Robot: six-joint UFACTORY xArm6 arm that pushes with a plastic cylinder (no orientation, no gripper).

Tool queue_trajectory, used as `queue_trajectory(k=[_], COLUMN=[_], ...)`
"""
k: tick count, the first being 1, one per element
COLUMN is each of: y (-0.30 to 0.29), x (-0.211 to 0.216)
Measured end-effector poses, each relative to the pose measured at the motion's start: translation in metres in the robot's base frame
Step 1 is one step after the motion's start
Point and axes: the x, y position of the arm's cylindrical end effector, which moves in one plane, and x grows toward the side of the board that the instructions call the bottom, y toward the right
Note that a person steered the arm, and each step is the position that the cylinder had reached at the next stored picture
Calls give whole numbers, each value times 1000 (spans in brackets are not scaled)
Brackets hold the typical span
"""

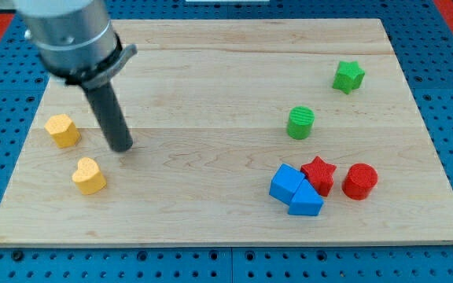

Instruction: Slide yellow hexagon to yellow heart

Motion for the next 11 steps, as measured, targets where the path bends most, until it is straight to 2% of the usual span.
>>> queue_trajectory(k=[1, 4, 6, 7, 8, 9, 10, 11], y=[-17, -85, -87, -79, -80, -125, -148, -123], x=[-35, -42, 15, 22, -8, -9, 19, 70])
